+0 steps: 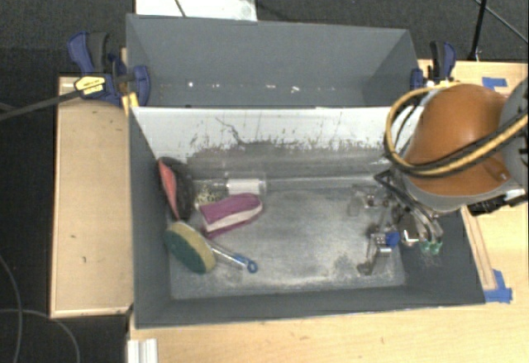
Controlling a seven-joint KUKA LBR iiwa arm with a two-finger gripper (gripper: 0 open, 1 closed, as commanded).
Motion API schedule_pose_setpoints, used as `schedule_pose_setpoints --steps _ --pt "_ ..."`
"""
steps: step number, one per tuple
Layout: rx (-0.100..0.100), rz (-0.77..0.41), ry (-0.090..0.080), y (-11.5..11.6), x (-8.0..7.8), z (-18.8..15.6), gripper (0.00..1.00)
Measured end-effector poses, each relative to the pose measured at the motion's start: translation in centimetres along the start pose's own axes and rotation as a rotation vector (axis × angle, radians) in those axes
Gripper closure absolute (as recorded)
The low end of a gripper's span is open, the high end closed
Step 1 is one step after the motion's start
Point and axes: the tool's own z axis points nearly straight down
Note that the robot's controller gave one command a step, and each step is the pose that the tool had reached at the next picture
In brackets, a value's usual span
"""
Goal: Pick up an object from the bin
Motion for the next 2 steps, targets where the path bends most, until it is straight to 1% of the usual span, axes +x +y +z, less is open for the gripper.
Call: schedule_pose_setpoints --steps 1,2 --pt "0.001 -0.112 -0.001 -4.8 -2.4 7.5 0.0" --pt "0.004 -0.257 -0.007 -12.8 -0.5 6.9 0.0"
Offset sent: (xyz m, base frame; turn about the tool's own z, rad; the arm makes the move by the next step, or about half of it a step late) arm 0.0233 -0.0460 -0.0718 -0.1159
